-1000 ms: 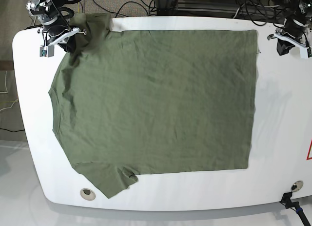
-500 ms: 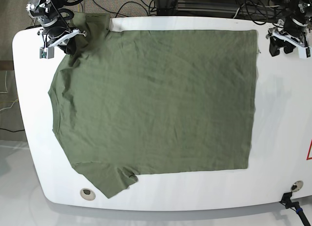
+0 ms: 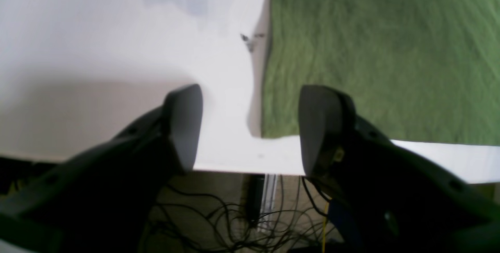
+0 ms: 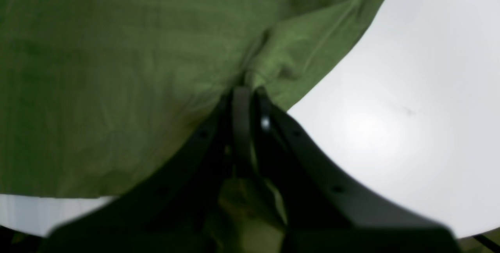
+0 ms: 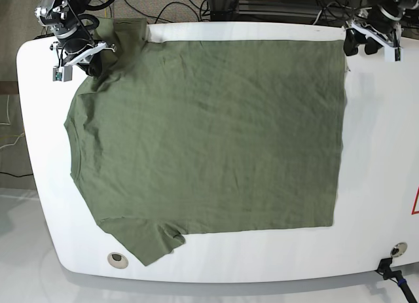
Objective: Fold the T-shirt properly
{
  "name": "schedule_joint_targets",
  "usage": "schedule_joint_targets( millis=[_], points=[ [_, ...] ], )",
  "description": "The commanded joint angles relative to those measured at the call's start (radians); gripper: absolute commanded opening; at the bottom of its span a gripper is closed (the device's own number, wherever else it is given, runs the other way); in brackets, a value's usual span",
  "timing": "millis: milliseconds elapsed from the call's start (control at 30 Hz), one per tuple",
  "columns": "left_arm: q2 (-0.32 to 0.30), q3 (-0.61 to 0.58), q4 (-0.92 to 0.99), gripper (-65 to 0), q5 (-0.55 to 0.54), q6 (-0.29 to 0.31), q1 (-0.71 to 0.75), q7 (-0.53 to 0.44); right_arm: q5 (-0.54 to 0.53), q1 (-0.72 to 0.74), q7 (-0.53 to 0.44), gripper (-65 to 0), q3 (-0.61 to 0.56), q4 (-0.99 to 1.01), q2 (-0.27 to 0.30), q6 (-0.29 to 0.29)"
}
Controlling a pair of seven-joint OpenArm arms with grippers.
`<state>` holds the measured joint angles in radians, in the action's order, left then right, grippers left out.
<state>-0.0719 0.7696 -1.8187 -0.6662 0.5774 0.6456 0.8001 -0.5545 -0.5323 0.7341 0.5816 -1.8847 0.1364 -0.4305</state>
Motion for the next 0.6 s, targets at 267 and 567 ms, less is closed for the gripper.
schedule_joint_targets(
  millis=[267,567],
  points=[
    [0.094,0.006,-0.011,-28.8,0.055,0.105,0.044,-0.137,-0.014,-0.005,-0.023,-63.1,0.004,-0.017,0.012,-0.006],
    [0.182,0.006,0.026,-29.0,0.139,0.121,0.043,-0.201,-0.014,-0.007,-0.023,-63.1,0.004,-0.017,0.013,-0.006]
  ],
)
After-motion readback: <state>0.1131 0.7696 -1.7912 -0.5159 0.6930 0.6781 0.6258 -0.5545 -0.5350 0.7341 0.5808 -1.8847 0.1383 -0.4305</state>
